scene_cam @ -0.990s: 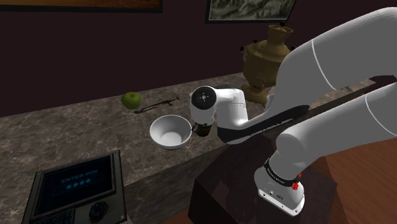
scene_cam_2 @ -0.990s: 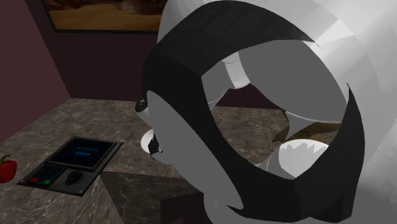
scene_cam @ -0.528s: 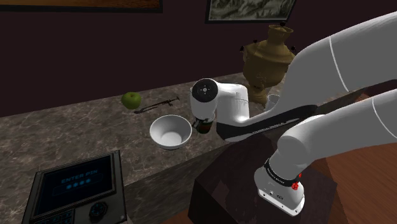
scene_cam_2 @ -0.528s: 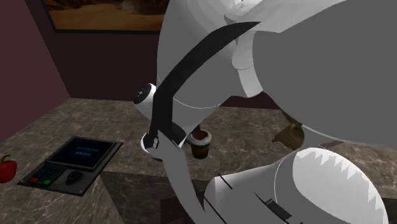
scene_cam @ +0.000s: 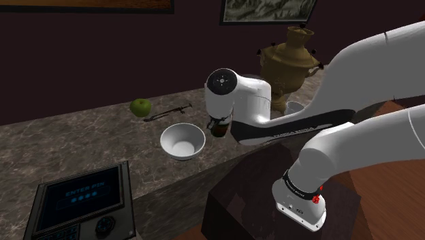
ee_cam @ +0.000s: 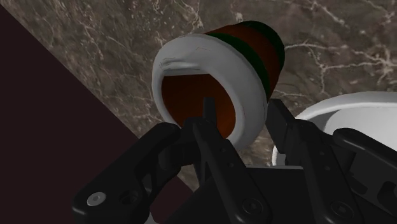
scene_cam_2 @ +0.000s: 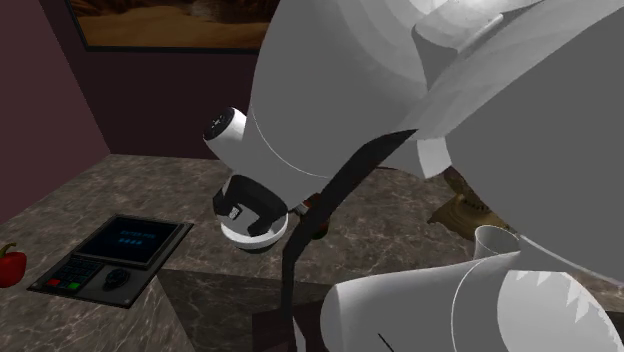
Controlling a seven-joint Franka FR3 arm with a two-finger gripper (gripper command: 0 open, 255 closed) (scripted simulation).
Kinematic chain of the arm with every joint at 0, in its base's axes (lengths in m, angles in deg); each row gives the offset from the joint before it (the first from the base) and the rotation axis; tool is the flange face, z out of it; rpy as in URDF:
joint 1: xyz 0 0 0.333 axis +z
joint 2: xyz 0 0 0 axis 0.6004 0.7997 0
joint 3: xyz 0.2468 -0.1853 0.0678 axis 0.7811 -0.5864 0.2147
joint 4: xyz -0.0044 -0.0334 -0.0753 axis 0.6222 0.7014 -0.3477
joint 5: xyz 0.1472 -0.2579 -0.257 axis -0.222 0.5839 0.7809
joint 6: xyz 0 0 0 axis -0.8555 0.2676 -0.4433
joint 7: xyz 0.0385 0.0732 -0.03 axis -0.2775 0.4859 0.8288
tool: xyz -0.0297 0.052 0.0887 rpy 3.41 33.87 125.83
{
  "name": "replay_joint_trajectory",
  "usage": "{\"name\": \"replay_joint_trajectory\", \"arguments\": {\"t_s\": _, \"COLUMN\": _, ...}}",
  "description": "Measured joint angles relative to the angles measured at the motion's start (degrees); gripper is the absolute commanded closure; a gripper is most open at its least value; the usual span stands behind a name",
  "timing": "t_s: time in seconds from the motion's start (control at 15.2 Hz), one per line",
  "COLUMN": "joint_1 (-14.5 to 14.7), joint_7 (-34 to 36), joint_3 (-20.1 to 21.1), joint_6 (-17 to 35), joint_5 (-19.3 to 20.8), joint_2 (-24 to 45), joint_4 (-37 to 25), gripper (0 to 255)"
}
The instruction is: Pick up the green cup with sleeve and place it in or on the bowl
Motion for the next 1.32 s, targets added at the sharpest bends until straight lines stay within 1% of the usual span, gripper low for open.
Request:
{"name": "replay_joint_trajectory", "arguments": {"t_s": 0.46, "joint_1": 2.4, "joint_7": -4.3, "joint_3": -3.0, "joint_6": -5.3, "joint_5": -2.3, "joint_2": -3.4, "joint_4": -2.4, "gripper": 255}}
{"name": "replay_joint_trajectory", "arguments": {"t_s": 0.99, "joint_1": 3.8, "joint_7": -8.4, "joint_3": -5.7, "joint_6": -11.4, "joint_5": -3.8, "joint_2": -6.3, "joint_4": -6.3, "gripper": 255}}
{"name": "replay_joint_trajectory", "arguments": {"t_s": 1.19, "joint_1": 4.2, "joint_7": -9.6, "joint_3": -6.4, "joint_6": -13.4, "joint_5": -4.2, "joint_2": -7.1, "joint_4": -7.7, "gripper": 255}}
{"name": "replay_joint_trajectory", "arguments": {"t_s": 1.32, "joint_1": 3.9, "joint_7": -8.7, "joint_3": -5.0, "joint_6": -15.1, "joint_5": -4.4, "joint_2": -5.5, "joint_4": -10.5, "gripper": 255}}
